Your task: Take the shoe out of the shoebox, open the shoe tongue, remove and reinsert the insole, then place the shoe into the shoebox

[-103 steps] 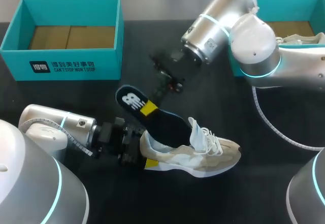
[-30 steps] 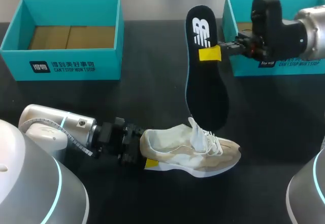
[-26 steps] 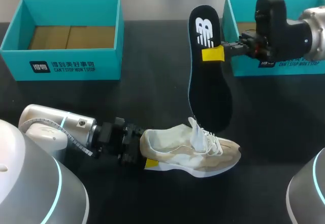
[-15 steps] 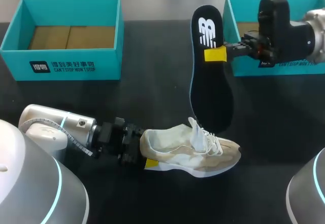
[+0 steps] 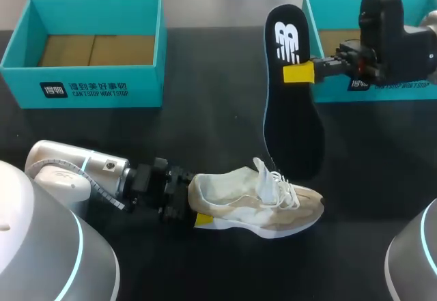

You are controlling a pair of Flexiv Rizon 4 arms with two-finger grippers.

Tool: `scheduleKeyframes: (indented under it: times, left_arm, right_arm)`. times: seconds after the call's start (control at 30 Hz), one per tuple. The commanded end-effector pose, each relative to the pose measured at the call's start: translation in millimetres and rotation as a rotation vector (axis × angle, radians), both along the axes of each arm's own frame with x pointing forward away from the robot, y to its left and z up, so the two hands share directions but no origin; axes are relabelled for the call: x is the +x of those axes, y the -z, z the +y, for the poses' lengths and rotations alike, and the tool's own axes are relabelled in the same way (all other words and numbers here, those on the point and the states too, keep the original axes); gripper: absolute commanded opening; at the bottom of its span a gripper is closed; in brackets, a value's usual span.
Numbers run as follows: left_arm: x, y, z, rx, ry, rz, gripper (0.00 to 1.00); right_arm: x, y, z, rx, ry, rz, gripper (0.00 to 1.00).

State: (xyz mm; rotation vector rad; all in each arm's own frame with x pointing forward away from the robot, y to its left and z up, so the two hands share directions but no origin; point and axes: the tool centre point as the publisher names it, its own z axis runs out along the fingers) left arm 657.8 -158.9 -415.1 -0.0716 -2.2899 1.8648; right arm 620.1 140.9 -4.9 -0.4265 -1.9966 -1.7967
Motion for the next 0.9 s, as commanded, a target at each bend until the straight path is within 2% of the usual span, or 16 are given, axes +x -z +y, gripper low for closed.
scheduleKeyframes:
  times: [0.03,0.33,0.37,0.4,0.43,0.47,0.9]
  left_arm:
    - [0.3,0,-1,0.001,0.000,0.000,0.00]
    - [0.3,0,-1,0.001,0.000,0.000,0.00]
    - [0.3,0,-1,0.001,0.000,0.000,0.16]
    - [0.3,0,-1,0.001,0.000,0.000,0.40]
    - [0.3,0,-1,0.001,0.000,0.000,0.87]
    - [0.3,0,-1,0.001,0.000,0.000,1.00]
    - [-4.2,-12,13,0.056,-0.017,-0.061,1.00]
  right_arm:
    - [-3.2,0,-1,-0.003,0.000,-0.010,0.00]
    - [-4.6,3,-3,0.007,0.008,-0.017,0.00]
    - [-4.6,3,-3,0.007,0.008,-0.017,0.00]
    - [-4.6,3,-3,0.007,0.008,-0.017,0.00]
    - [-4.6,3,-3,0.007,0.008,-0.017,0.00]
    - [-4.6,3,-3,0.007,0.008,-0.017,0.00]
    - [-4.6,3,-3,0.007,0.008,-0.017,0.00]
